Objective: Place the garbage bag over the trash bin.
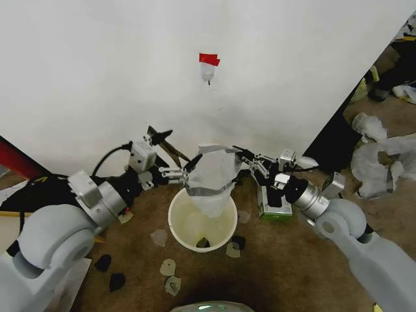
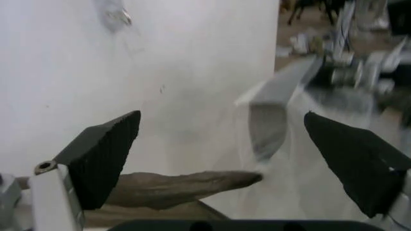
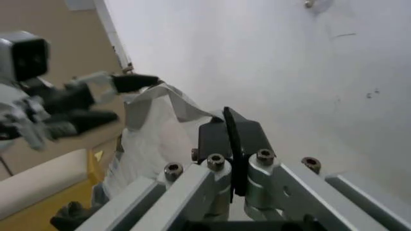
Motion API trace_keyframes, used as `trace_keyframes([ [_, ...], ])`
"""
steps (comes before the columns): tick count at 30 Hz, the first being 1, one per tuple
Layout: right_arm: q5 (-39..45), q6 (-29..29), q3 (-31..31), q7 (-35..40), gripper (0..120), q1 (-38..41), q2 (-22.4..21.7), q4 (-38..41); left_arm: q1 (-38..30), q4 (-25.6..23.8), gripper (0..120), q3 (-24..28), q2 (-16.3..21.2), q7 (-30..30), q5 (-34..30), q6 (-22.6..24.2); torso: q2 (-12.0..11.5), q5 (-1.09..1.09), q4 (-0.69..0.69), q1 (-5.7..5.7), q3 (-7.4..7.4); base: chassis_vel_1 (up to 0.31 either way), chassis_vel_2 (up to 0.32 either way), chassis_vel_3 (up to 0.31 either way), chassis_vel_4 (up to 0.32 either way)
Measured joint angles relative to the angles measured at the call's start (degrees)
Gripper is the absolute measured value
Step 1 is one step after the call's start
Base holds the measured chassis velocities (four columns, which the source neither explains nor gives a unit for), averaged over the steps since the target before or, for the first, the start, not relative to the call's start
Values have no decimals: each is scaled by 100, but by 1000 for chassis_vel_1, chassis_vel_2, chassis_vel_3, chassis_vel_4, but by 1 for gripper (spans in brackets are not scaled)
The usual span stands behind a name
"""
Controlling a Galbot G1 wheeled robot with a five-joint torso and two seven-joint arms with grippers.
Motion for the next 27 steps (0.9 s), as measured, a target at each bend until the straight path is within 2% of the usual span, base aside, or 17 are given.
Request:
trace_keyframes([
  [6,-78,-27,33,-88,0,-96,1,119,52,183,100,45,26,354,1040,-80,0,0,-1,0,0,0,0,0,0],
  [8,-88,-33,65,-160,0,-134,-7,143,76,185,100,20,31,427,1300,53,0,0,0,0,0,0,0,0,0],
  [10,-112,-34,122,-309,0,-197,-8,167,119,126,100,-37,37,484,1464,411,0,0,0,0,0,0,0,0,0],
  [12,-115,-34,147,-376,0,-221,-7,173,137,93,99,-57,38,493,1487,557,0,0,-1,0,0,0,0,0,0],
  [14,-132,-32,214,-568,0,-286,-7,183,169,14,96,-100,37,546,1394,897,0,0,0,0,0,0,0,0,0],
  [16,-241,-8,283,-749,0,-359,-1,188,188,-142,94,-152,34,619,867,1212,0,0,0,0,0,0,0,0,0],
  [19,-349,13,271,-846,0,-415,17,187,184,-260,94,-198,-21,899,447,1247,0,0,-2,0,0,0,0,0,0],
  [22,-400,21,177,-866,0,-421,69,164,202,-299,95,-216,-45,1132,418,1145,0,-1,-2,0,0,0,0,0,0],
  [25,-472,75,-101,-873,0,-342,261,75,263,-321,98,-217,-63,1327,657,1105,0,0,0,0,0,0,0,0,0],
  [27,-476,106,-246,-873,0,-268,389,36,289,-279,94,-206,-62,1314,850,1244,0,0,0,0,0,0,0,0,0],
])
